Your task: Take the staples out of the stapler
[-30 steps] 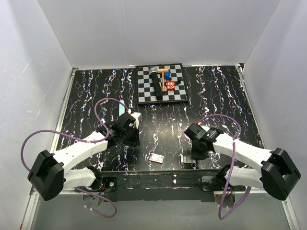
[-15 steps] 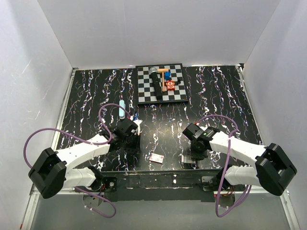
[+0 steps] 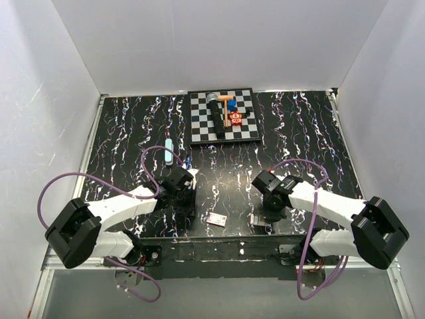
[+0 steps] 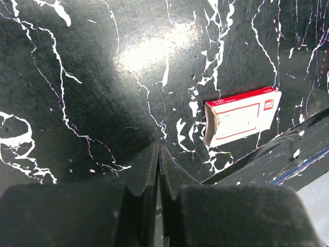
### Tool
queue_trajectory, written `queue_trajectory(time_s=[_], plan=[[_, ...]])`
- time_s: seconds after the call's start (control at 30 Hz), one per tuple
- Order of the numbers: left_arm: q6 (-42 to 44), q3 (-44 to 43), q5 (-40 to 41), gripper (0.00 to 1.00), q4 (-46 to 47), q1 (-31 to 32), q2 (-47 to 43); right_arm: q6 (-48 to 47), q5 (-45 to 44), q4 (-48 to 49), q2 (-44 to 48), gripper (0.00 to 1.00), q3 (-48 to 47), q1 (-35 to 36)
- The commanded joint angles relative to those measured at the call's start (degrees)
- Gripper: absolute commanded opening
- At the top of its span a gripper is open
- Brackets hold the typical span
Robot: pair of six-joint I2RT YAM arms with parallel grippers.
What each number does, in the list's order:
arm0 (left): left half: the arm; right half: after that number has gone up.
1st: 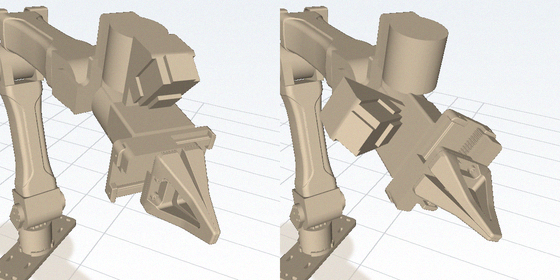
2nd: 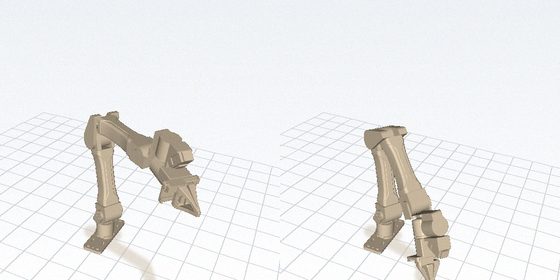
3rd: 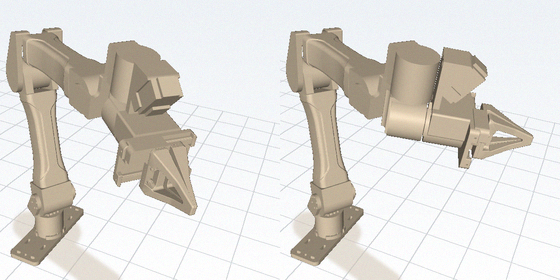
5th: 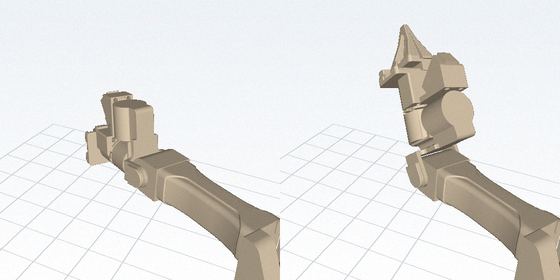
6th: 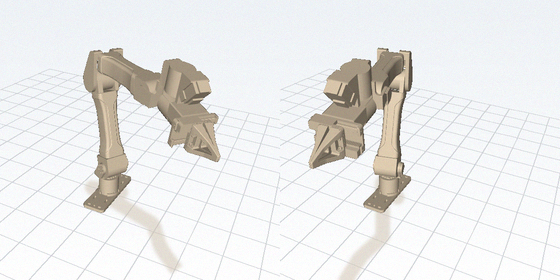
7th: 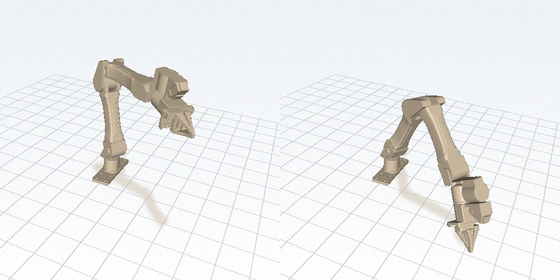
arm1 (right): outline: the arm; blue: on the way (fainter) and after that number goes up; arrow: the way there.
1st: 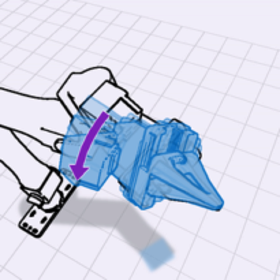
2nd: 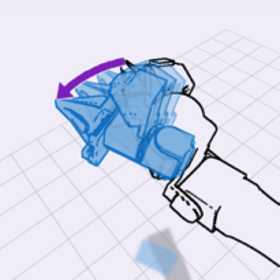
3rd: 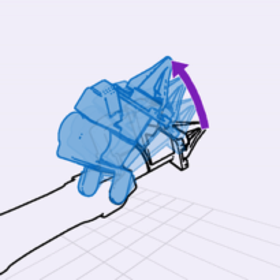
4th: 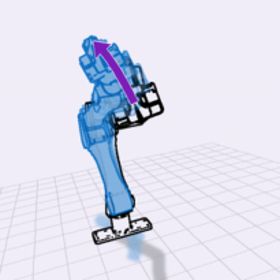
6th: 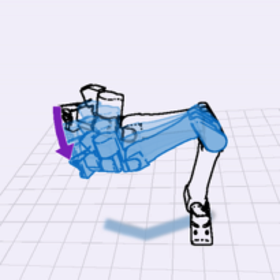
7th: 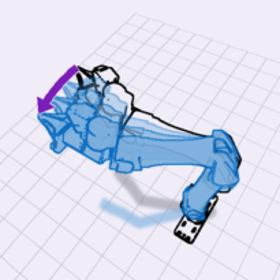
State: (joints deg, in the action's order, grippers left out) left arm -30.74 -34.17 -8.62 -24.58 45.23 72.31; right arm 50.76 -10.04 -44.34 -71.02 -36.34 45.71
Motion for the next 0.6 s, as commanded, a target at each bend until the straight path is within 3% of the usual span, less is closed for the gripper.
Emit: queue_trajectory(time_s=[0.0, 0.57], plan=[[-0.46, 0.51, -1.13, 0.00, 2.69, 0.38, 0.55, -0.58, 1.08, 0.65, -0.17, 0.01, -2.07, -0.10], [-0.99, 0.34, -2.36, 0.00, 3.75, 1.61, 2.48, -3.21, 7.41, 4.96, -3.68, 0.01, -3.47, 4.73]])
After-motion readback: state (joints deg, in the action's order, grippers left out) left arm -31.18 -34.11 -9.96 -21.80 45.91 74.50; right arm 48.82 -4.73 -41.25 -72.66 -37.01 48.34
